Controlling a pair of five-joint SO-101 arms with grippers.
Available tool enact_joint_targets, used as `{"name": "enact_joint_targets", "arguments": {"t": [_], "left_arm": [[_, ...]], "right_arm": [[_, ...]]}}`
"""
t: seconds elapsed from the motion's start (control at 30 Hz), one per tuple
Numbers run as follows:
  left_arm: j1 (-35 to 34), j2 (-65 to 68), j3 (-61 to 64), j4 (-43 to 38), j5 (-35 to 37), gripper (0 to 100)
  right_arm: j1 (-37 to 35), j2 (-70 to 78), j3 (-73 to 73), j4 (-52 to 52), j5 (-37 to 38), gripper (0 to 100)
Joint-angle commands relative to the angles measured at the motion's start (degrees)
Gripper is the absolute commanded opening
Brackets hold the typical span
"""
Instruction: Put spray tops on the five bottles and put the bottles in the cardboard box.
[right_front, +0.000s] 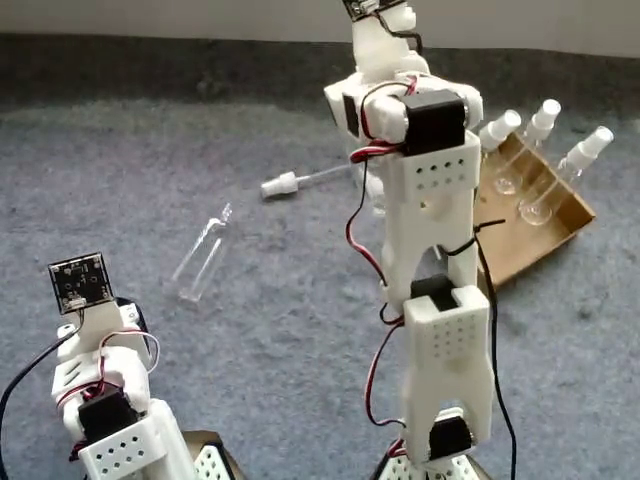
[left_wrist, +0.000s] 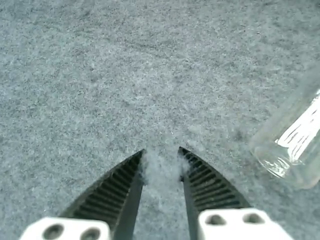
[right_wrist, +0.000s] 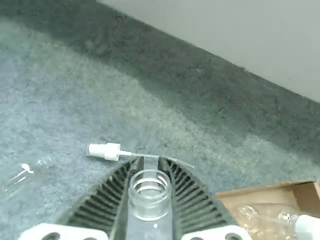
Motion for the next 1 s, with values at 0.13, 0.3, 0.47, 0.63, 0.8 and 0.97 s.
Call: {"name": "enact_joint_targets", "arguments": {"t": [0.13,0.3,0.47,0.63,0.8,0.97], "left_arm": [[3.65,-0.66,-0.13,-1.41,-0.53,8],[3.91,-0.66,-0.13,-1.32,-0.53,8],[3.91,-0.66,-0.13,-1.32,-0.53,8],[4.0,-0.66,-0.13,-1.32,-0.53,8],[4.0,-0.66,-0.13,-1.32,-0.53,8],[4.0,-0.66,-0.13,-1.32,-0.53,8]], "right_arm": [[0.48,-20.62,16.57,1.19,0.44,0.5],[0.57,-34.24,34.24,1.1,0.7,0.5],[0.75,-43.21,53.67,-1.36,0.79,0.6],[0.84,-47.78,71.52,-8.66,1.58,0.6],[0.84,-50.33,88.4,-19.21,11.69,0.6],[0.84,-50.42,103.6,-30.9,15.82,0.6]]}}
